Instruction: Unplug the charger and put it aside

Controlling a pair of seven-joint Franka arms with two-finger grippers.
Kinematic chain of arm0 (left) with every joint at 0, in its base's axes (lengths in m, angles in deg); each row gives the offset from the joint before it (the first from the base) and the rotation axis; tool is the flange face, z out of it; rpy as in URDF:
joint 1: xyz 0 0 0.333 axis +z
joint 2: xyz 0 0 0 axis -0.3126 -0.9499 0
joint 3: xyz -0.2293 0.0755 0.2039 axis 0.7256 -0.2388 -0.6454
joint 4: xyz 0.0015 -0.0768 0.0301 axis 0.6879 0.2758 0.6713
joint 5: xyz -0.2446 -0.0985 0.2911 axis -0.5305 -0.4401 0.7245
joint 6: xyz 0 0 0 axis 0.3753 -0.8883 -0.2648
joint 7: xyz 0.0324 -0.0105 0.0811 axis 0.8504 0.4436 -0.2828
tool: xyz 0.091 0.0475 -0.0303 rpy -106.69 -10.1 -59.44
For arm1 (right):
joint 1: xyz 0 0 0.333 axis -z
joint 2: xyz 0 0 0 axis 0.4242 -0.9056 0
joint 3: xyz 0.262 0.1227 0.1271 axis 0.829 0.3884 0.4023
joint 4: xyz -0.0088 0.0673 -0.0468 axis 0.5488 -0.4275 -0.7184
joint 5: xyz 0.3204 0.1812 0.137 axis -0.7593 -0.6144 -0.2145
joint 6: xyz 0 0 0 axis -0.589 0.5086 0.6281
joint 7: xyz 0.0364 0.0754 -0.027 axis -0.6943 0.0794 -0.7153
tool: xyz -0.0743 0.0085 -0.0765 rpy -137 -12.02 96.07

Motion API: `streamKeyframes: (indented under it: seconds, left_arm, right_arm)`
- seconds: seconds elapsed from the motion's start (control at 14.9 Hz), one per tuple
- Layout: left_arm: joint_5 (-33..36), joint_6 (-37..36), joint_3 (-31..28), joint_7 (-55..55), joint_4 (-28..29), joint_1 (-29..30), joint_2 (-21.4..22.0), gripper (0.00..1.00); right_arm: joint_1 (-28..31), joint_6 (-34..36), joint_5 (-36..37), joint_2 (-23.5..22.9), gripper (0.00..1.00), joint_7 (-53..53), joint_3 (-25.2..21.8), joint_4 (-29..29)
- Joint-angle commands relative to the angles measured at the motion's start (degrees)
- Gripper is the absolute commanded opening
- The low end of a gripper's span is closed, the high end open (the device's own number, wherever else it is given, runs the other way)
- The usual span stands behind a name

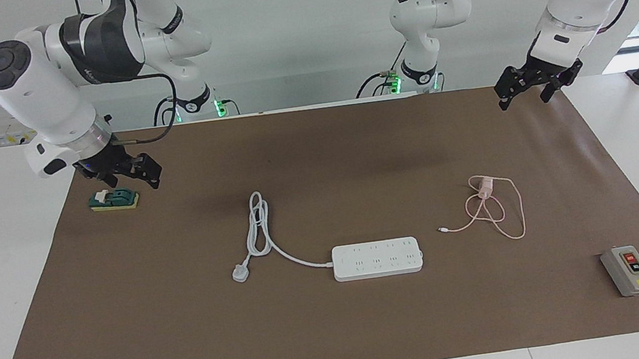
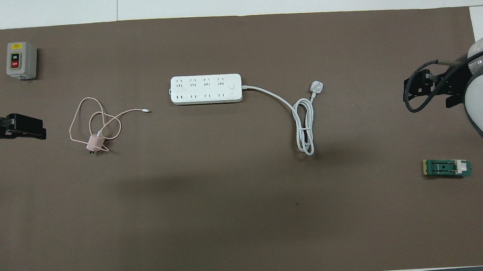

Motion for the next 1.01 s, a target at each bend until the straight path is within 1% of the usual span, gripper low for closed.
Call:
streamKeyframes:
  seconds: [0.0,0.2,0.47,0.61,0.74,0.94]
  left_arm:
    - [0.8,0.7,-0.5,-0.1,1.3,-0.6,1.2,1.00]
    - [0.8,0.2,-0.5,-0.1,1.2,-0.6,1.2,1.00]
    - [0.8,-0.4,-0.5,-0.2,1.0,-0.5,1.2,1.00]
    - [0.8,-0.4,-0.5,-0.1,1.0,-0.3,1.2,1.00]
    - [0.8,-0.3,-0.5,0.0,1.0,-0.4,1.2,1.00]
    - [0.8,-0.3,-0.5,0.0,1.1,-0.3,1.2,1.00]
  right_arm:
    - [1.0,-1.6,1.0,0.9,1.00,-0.5,0.4,-1.2]
    - [1.1,-1.4,1.0,0.9,1.00,-0.6,0.4,-1.2]
    - [1.3,-1.2,1.0,0.9,1.00,-4.8,0.4,-1.1]
    - [1.4,-1.9,0.9,0.9,1.00,-5.0,0.4,-1.1]
    - [1.4,-5.5,1.0,0.8,1.00,-6.5,0.4,-1.2]
    - [1.8,-5.5,1.0,0.8,1.00,-6.8,0.4,-1.3]
